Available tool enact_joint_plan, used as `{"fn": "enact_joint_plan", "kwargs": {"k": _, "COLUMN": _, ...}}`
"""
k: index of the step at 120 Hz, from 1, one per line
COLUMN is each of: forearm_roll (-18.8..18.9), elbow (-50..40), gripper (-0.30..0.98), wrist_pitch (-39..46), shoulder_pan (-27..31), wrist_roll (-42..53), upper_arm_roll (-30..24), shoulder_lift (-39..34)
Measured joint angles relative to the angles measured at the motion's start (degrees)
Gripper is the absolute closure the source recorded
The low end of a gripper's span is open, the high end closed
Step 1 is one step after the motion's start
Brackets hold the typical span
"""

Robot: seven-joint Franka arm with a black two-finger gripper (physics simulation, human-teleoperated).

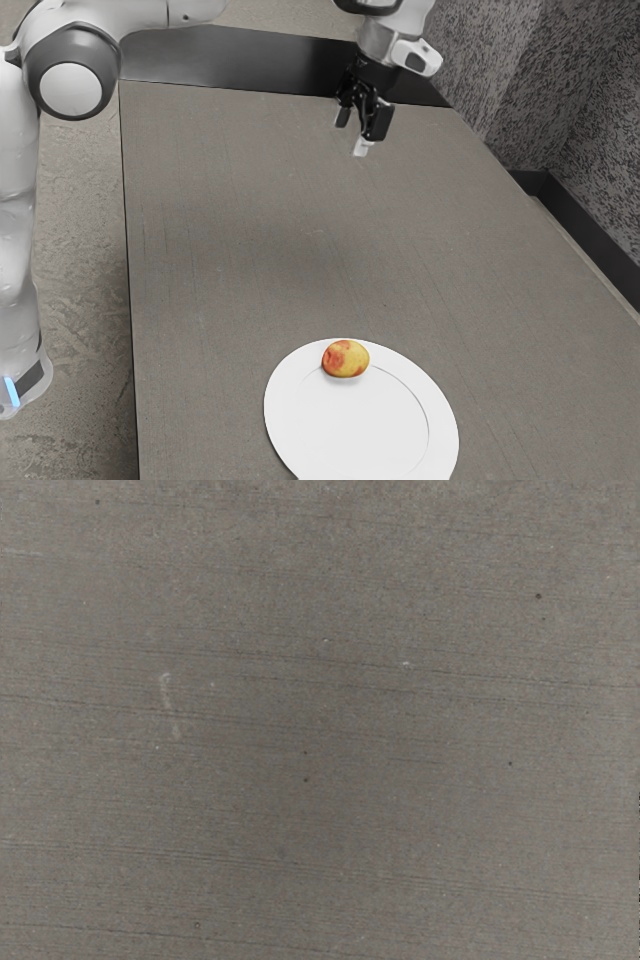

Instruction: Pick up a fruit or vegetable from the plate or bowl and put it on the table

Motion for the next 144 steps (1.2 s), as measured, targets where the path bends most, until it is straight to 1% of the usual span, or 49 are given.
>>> {"fn": "enact_joint_plan", "kwargs": {"k": 28, "forearm_roll": 0.0, "elbow": 0.4, "gripper": 0.0, "wrist_pitch": 4.63, "shoulder_pan": 0.16, "wrist_roll": -0.38, "upper_arm_roll": -0.14, "shoulder_lift": -0.28}}
{"fn": "enact_joint_plan", "kwargs": {"k": 63, "forearm_roll": -0.14, "elbow": 0.37, "gripper": 0.0, "wrist_pitch": 6.33, "shoulder_pan": -1.37, "wrist_roll": -0.71, "upper_arm_roll": -0.52, "shoulder_lift": 0.26}}
{"fn": "enact_joint_plan", "kwargs": {"k": 74, "forearm_roll": -0.19, "elbow": -1.36, "gripper": 0.0, "wrist_pitch": 6.52, "shoulder_pan": -1.6, "wrist_roll": -0.77, "upper_arm_roll": -0.56, "shoulder_lift": 0.94}}
{"fn": "enact_joint_plan", "kwargs": {"k": 81, "forearm_roll": -0.26, "elbow": -2.41, "gripper": 0.0, "wrist_pitch": 6.68, "shoulder_pan": -3.92, "wrist_roll": -0.81, "upper_arm_roll": -0.48, "shoulder_lift": 1.0}}
{"fn": "enact_joint_plan", "kwargs": {"k": 95, "forearm_roll": -0.4, "elbow": -6.26, "gripper": 0.0, "wrist_pitch": 9.02, "shoulder_pan": -10.72, "wrist_roll": -0.91, "upper_arm_roll": -0.29, "shoulder_lift": 0.59}}
{"fn": "enact_joint_plan", "kwargs": {"k": 111, "forearm_roll": -0.25, "elbow": -13.51, "gripper": 0.0, "wrist_pitch": 13.98, "shoulder_pan": -14.78, "wrist_roll": -1.19, "upper_arm_roll": -0.17, "shoulder_lift": -0.73}}
{"fn": "enact_joint_plan", "kwargs": {"k": 132, "forearm_roll": -0.1, "elbow": -24.5, "gripper": 0.0, "wrist_pitch": 18.5, "shoulder_pan": -20.57, "wrist_roll": -2.36, "upper_arm_roll": -0.09, "shoulder_lift": -6.02}}
{"fn": "enact_joint_plan", "kwargs": {"k": 144, "forearm_roll": 0.02, "elbow": -27.66, "gripper": 0.0, "wrist_pitch": 20.74, "shoulder_pan": -23.79, "wrist_roll": -2.87, "upper_arm_roll": -0.05, "shoulder_lift": -7.46}}
